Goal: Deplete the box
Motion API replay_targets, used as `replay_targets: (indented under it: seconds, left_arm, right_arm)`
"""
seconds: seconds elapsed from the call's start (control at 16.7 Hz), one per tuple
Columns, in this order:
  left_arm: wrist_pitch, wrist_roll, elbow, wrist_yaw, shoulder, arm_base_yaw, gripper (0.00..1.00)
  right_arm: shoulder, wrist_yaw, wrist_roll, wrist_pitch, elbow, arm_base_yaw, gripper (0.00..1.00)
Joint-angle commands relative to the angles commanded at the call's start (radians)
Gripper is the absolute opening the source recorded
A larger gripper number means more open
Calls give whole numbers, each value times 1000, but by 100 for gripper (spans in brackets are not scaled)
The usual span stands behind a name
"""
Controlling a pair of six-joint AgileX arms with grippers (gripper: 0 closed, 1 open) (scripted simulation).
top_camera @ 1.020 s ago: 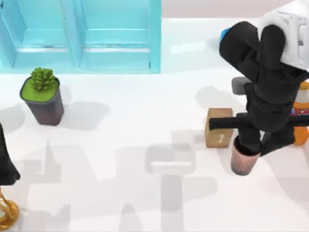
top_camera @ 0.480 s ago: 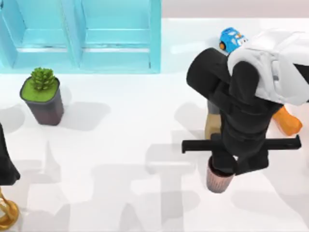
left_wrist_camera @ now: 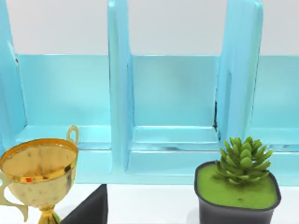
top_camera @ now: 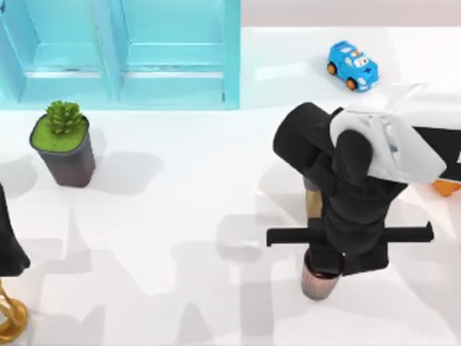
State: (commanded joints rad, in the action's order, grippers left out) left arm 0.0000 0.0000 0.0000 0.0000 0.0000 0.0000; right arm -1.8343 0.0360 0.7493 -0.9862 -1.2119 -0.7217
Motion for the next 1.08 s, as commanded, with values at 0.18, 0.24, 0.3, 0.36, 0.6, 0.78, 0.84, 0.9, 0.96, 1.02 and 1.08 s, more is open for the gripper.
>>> replay_targets:
  seconds: [0.18, 0.24, 0.3, 0.36, 0.6, 0.78, 0.84, 0.9, 0.96, 1.02, 1.08]
  left_arm:
    - [0, 0, 0, 0, 0, 0, 100]
    - [0, 0, 0, 0, 0, 0, 100]
    - [0, 0, 0, 0, 0, 0, 100]
    - [0, 0, 0, 0, 0, 0, 100]
    - [0, 0, 0, 0, 0, 0, 100]
    - [0, 0, 0, 0, 0, 0, 100]
    - [0, 0, 0, 0, 0, 0, 100]
    - [0, 0, 0, 0, 0, 0, 100]
    - [0, 0, 0, 0, 0, 0, 100]
    - [0, 0, 0, 0, 0, 0, 100]
    - [0, 0, 0, 0, 0, 0, 100]
  right_arm:
    - [-5, 0, 1, 9, 7, -1, 0]
    - [-5, 0, 1, 9, 7, -1, 0]
    - [-5, 0, 1, 9, 7, -1, 8]
    - [-5, 0, 1, 9, 7, -1, 15]
    - [-5, 0, 1, 9, 7, -1, 45]
    - [-5, 0, 1, 9, 7, -1, 68]
    - [-5, 0, 1, 9, 7, -1, 75]
    - [-5, 0, 1, 9, 7, -1, 83]
    - [-5, 0, 1, 9, 7, -1, 90]
    - [-5, 0, 1, 9, 7, -1, 98]
    - [-5, 0, 1, 9, 7, -1, 100]
